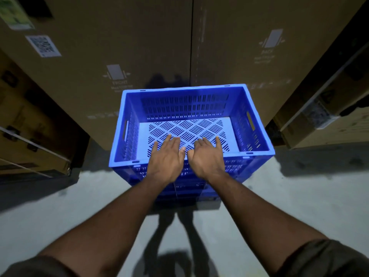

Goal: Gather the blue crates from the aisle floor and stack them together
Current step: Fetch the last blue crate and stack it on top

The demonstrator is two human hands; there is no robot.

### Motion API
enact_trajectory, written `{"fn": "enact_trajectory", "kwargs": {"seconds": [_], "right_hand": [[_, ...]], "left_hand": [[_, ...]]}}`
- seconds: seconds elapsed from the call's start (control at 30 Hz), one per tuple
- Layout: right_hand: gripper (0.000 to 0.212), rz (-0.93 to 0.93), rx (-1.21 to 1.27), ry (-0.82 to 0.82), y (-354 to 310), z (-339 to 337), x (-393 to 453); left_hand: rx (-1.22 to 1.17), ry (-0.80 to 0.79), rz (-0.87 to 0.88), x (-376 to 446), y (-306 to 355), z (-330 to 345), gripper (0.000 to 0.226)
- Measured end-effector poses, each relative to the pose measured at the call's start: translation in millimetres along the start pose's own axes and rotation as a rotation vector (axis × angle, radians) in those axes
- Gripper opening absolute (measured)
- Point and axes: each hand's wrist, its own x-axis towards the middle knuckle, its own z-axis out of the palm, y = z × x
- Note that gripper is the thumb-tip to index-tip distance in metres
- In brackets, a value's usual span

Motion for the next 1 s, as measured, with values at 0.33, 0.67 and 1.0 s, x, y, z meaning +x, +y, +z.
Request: {"fn": "enact_trajectory", "kwargs": {"seconds": [0.33,0.67,1.0], "right_hand": [[0.067,0.015,0.011,0.006,1.5,3.8,11.5],[0.073,0.087,-0.037,0.085,60.1,9.3,3.4],[0.079,0.053,-0.058,0.104,67.9,16.1,-10.8]], "left_hand": [[0.006,0.042,-0.023,9.3,1.0,0.9,0.065],[0.074,0.097,-0.018,-4.0,-25.7,-2.2,0.072],[0.060,0.129,-0.008,-19.2,-31.9,4.9,0.069]]}}
